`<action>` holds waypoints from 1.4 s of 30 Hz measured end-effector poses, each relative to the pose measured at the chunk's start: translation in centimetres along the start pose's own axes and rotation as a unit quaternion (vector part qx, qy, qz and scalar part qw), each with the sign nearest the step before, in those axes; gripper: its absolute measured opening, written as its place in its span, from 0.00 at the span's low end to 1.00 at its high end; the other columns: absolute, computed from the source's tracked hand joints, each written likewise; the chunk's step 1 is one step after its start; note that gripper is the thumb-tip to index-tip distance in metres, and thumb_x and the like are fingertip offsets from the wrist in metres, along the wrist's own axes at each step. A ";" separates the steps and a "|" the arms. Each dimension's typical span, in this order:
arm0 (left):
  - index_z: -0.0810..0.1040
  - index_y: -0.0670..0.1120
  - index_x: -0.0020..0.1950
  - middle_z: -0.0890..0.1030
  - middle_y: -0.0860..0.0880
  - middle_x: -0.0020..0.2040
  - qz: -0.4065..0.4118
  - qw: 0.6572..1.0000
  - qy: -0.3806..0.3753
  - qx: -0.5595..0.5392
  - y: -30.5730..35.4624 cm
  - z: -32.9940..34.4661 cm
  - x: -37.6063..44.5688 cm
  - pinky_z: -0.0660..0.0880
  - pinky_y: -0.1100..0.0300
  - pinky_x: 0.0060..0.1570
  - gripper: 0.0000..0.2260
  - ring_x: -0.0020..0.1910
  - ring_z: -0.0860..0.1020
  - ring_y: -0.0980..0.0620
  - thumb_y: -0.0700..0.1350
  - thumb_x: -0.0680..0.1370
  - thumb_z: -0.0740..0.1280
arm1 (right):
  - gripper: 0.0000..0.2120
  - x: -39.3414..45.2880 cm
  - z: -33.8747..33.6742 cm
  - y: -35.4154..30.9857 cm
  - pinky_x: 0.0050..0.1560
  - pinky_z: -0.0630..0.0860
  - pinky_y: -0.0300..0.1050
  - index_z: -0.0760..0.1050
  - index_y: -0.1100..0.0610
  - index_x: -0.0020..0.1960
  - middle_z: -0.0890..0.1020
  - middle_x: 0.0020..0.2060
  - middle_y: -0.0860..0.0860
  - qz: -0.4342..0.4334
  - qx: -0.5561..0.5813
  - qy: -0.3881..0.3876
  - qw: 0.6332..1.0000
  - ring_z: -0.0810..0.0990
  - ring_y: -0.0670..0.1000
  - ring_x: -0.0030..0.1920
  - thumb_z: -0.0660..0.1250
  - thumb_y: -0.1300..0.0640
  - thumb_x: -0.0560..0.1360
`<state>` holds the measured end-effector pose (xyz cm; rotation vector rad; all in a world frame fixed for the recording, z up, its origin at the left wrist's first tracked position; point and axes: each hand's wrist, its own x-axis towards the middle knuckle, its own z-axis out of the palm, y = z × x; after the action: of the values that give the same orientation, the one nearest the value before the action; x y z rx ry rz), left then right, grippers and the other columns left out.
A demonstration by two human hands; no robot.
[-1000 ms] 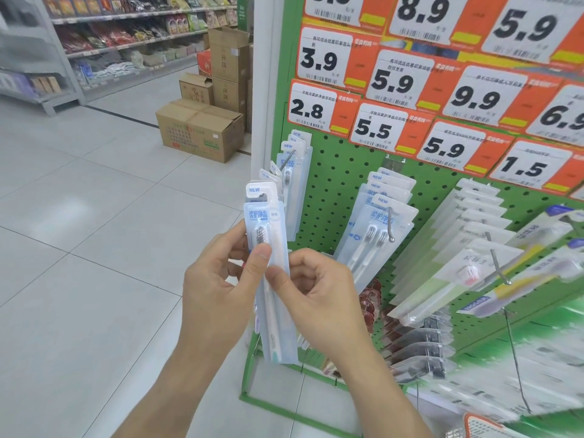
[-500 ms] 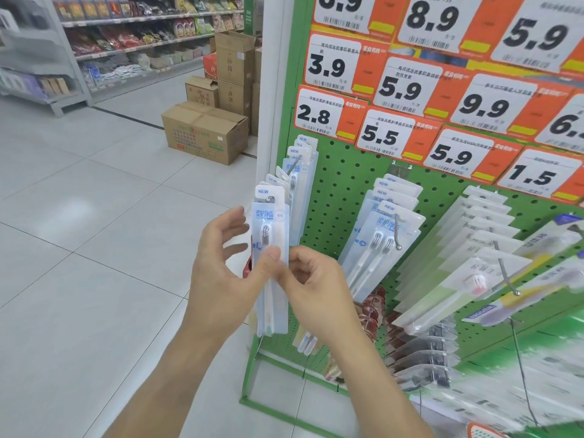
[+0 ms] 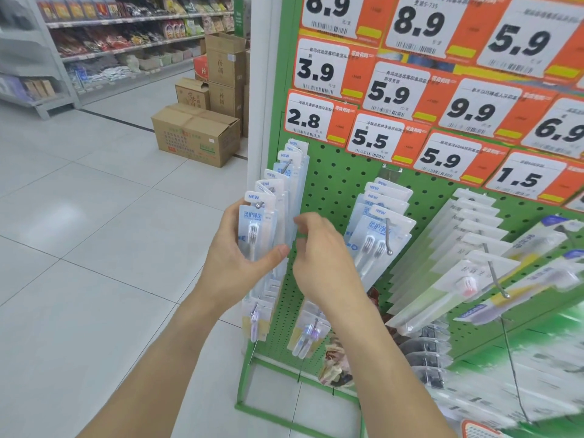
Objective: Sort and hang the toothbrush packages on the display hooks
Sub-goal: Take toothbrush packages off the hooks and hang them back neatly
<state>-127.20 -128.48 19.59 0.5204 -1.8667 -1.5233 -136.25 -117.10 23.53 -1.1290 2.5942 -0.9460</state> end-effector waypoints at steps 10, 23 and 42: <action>0.70 0.47 0.69 0.81 0.55 0.56 -0.008 0.999 -0.011 -0.031 0.9 0.2 0.2 0.75 0.73 0.44 0.28 0.49 0.81 0.65 0.42 0.72 0.76 | 0.13 6.4 -0.9 -1.9 0.59 0.75 0.48 0.75 0.55 0.65 0.80 0.57 0.50 -0.056 0.141 0.239 0.959 0.79 0.49 0.55 0.62 0.62 0.81; 0.65 0.52 0.76 0.76 0.62 0.68 0.050 0.998 -0.020 -0.015 1.9 -0.7 0.0 0.73 0.64 0.64 0.30 0.66 0.76 0.60 0.48 0.76 0.72 | 0.02 8.4 -1.2 -2.2 0.50 0.77 0.45 0.78 0.54 0.52 0.81 0.42 0.45 -0.043 0.141 0.223 0.964 0.79 0.45 0.43 0.69 0.57 0.79; 0.74 0.38 0.61 0.77 0.41 0.57 0.250 0.955 0.156 0.028 1.5 -1.4 -2.7 0.74 0.42 0.58 0.15 0.59 0.77 0.41 0.34 0.74 0.67 | 0.03 4.7 0.0 -1.5 0.35 0.76 0.55 0.81 0.59 0.47 0.80 0.39 0.52 -0.204 0.044 0.370 0.905 0.78 0.52 0.37 0.69 0.64 0.77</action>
<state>-124.20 -127.27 20.48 0.2632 -1.6363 -0.9941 -138.65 -121.15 24.92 -1.5611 2.8363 -1.8812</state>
